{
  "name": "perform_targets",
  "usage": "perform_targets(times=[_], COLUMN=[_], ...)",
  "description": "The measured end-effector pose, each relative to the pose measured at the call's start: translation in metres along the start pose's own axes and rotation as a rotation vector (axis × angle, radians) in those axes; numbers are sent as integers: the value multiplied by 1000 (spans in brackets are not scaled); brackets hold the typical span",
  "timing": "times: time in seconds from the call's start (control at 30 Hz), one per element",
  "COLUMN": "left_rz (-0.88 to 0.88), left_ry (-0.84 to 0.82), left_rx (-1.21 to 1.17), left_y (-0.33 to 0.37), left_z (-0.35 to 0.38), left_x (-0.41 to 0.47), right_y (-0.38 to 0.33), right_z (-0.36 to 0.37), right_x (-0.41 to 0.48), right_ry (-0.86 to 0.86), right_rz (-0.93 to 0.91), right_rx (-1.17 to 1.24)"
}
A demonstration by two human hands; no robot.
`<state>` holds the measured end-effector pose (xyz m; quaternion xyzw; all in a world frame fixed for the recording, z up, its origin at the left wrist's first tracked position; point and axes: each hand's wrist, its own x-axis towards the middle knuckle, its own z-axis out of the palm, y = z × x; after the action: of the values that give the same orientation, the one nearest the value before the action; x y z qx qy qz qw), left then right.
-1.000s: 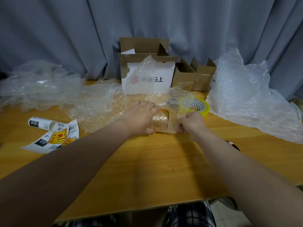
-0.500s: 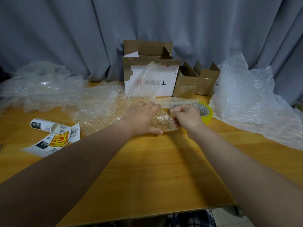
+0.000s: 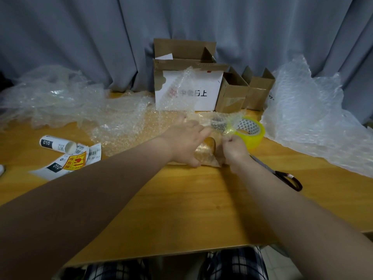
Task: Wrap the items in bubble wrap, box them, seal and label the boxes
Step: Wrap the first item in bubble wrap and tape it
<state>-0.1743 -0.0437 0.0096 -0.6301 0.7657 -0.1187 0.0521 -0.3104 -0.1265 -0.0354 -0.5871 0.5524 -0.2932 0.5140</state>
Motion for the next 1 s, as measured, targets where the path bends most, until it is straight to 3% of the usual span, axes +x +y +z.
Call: perform_targets(times=[0.13, 0.47, 0.73, 1.0], left_rz=[26, -17, -79, -148], left_ry=[-115, -82, -58, 46], left_rx=[24, 138, 82, -4], left_y=[6, 13, 15, 4], left_z=[-3, -6, 1, 12], left_x=[-1, 3, 9, 1], right_y=[4, 5, 1, -29], right_z=[-9, -11, -12, -9], right_x=[-4, -10, -10, -11], right_ry=[-13, 7, 11, 7], right_rz=[58, 70, 74, -231], right_rx=[106, 189, 151, -161])
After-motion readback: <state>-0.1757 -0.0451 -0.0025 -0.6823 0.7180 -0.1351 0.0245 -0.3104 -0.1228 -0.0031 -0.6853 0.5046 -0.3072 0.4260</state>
